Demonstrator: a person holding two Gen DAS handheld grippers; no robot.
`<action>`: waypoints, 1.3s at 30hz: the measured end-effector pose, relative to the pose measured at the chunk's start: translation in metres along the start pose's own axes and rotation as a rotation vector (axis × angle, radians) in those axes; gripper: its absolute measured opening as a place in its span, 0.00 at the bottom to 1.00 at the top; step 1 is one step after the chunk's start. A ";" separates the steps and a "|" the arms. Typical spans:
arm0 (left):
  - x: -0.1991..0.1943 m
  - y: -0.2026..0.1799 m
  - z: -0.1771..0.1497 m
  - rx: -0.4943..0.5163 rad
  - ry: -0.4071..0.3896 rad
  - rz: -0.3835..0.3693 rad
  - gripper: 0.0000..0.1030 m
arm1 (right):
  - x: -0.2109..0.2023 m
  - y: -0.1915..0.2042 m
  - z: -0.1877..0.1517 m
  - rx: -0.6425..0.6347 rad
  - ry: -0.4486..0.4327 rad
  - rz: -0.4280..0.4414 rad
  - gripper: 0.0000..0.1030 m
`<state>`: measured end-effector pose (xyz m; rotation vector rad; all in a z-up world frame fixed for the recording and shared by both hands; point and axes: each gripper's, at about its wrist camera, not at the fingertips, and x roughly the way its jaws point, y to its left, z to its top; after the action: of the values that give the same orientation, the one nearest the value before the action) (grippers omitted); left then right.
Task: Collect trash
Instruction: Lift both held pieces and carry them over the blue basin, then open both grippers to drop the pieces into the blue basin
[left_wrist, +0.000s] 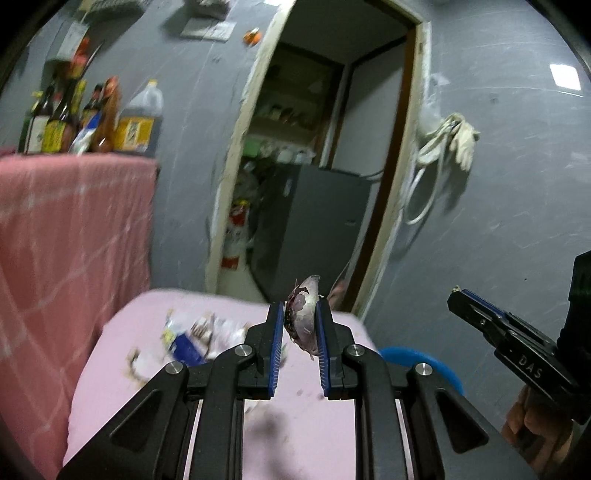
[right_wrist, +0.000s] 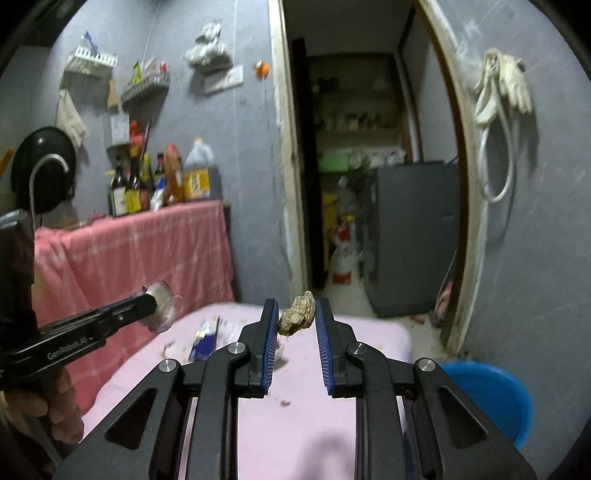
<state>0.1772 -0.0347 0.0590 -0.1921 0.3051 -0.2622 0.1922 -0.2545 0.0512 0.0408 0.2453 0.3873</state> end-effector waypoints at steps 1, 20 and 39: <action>0.001 -0.007 0.005 0.010 -0.016 -0.015 0.14 | -0.005 -0.004 0.005 0.001 -0.020 -0.009 0.18; 0.086 -0.132 0.009 0.126 -0.014 -0.253 0.14 | -0.043 -0.113 0.007 0.052 -0.087 -0.244 0.18; 0.211 -0.184 -0.067 0.163 0.293 -0.307 0.14 | -0.008 -0.206 -0.072 0.209 0.131 -0.362 0.19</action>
<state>0.3083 -0.2787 -0.0193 -0.0372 0.5437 -0.6193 0.2434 -0.4491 -0.0345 0.1740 0.4141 0.0023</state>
